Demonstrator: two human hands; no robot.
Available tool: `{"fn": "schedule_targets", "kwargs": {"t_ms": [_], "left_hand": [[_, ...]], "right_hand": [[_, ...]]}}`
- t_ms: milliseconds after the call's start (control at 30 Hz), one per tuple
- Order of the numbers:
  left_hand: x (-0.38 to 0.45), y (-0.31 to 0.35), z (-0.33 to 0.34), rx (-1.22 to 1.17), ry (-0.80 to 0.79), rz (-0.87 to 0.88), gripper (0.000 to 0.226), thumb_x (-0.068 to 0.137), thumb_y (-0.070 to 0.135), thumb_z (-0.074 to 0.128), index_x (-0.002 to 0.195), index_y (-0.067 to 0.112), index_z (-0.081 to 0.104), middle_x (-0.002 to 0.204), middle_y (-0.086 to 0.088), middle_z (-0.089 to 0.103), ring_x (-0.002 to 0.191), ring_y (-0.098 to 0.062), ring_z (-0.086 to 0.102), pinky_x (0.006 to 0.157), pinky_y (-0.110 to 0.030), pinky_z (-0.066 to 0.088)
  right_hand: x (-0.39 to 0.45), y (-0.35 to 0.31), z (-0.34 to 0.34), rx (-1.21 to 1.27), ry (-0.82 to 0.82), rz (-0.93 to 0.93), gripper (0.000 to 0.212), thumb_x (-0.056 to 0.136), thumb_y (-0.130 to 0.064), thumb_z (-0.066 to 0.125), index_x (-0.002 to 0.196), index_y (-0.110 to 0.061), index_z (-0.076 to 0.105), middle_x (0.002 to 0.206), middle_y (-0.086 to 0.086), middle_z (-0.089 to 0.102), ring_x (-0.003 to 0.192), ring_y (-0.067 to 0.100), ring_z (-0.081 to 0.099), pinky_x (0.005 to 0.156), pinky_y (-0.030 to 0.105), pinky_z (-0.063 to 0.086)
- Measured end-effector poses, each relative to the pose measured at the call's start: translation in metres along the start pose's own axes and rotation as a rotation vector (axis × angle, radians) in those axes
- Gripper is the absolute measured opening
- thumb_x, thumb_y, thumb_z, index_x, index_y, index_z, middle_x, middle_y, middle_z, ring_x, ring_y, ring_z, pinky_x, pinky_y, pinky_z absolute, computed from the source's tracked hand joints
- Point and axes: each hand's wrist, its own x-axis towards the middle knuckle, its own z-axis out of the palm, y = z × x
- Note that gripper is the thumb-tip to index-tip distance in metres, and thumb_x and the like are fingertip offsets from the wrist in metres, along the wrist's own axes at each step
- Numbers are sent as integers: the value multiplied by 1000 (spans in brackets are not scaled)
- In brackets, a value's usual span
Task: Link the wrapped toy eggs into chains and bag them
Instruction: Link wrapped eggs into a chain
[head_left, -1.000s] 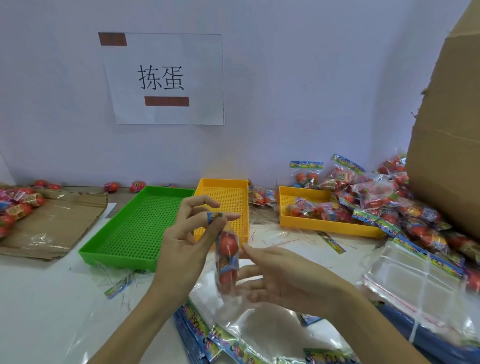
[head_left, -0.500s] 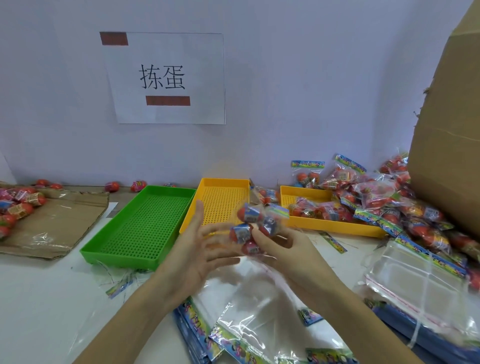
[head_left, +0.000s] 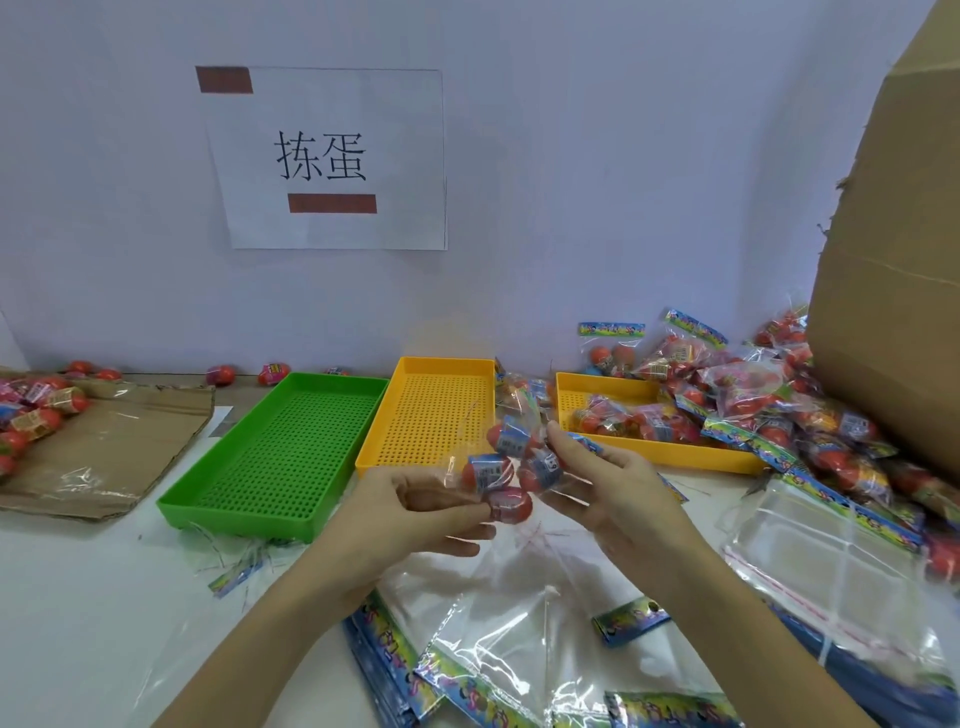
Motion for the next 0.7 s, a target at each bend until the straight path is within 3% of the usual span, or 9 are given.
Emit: {"fn": "schedule_targets", "kwargs": {"t_ms": [167, 333, 433, 500, 567, 633, 700], "left_hand": [[0, 2, 3, -145, 24, -71, 19, 82, 15, 83, 99, 8, 84, 103, -21, 79, 98, -35, 78, 75, -29, 63], [1, 0, -4, -146, 107, -24, 17, 82, 15, 82, 97, 8, 83, 97, -24, 78, 88, -32, 78, 74, -25, 61], [3, 0, 2, -153, 168, -5, 41, 80, 24, 83, 118, 14, 72, 102, -14, 79, 87, -31, 78, 72, -28, 63], [2, -1, 13, 45, 397, 151, 49, 80, 41, 82, 120, 28, 56, 105, 1, 73, 80, -16, 75, 67, -23, 60], [-1, -5, 21, 350, 540, 517, 40, 85, 47, 79, 111, 32, 53, 95, 11, 60, 78, -11, 64, 68, -18, 54], [-4, -7, 25, 618, 386, 824, 30, 93, 37, 78, 113, 27, 59, 91, 14, 57, 80, -7, 58, 70, -14, 49], [-5, -13, 31, 812, 208, 925, 35, 95, 38, 72, 125, 22, 67, 98, 13, 62, 86, -4, 60, 74, -19, 51]], "right_hand": [[0, 1, 2, 15, 61, -113, 25, 92, -32, 70, 101, -12, 82, 105, 11, 78, 91, 20, 76, 76, 29, 62], [-2, -7, -2, -213, -5, -131, 28, 91, -36, 72, 114, -21, 79, 105, 0, 79, 86, 32, 78, 61, 30, 61], [-1, -8, -5, -180, -7, -133, 15, 91, -24, 73, 101, -16, 82, 97, 12, 79, 84, 38, 77, 62, 30, 61], [1, -6, -5, -83, 57, -156, 12, 93, -18, 72, 93, -14, 83, 90, 16, 78, 83, 39, 77, 65, 30, 62], [3, -3, -5, -12, 95, -161, 14, 95, -15, 70, 93, -9, 82, 91, 20, 77, 86, 40, 77, 69, 31, 63], [3, 1, -2, 45, 87, -139, 16, 95, -13, 69, 103, -1, 77, 98, 23, 76, 90, 42, 76, 73, 33, 63], [1, 6, 1, 65, 59, -104, 22, 95, -15, 69, 110, 0, 74, 103, 21, 76, 94, 40, 76, 76, 34, 63]]}}
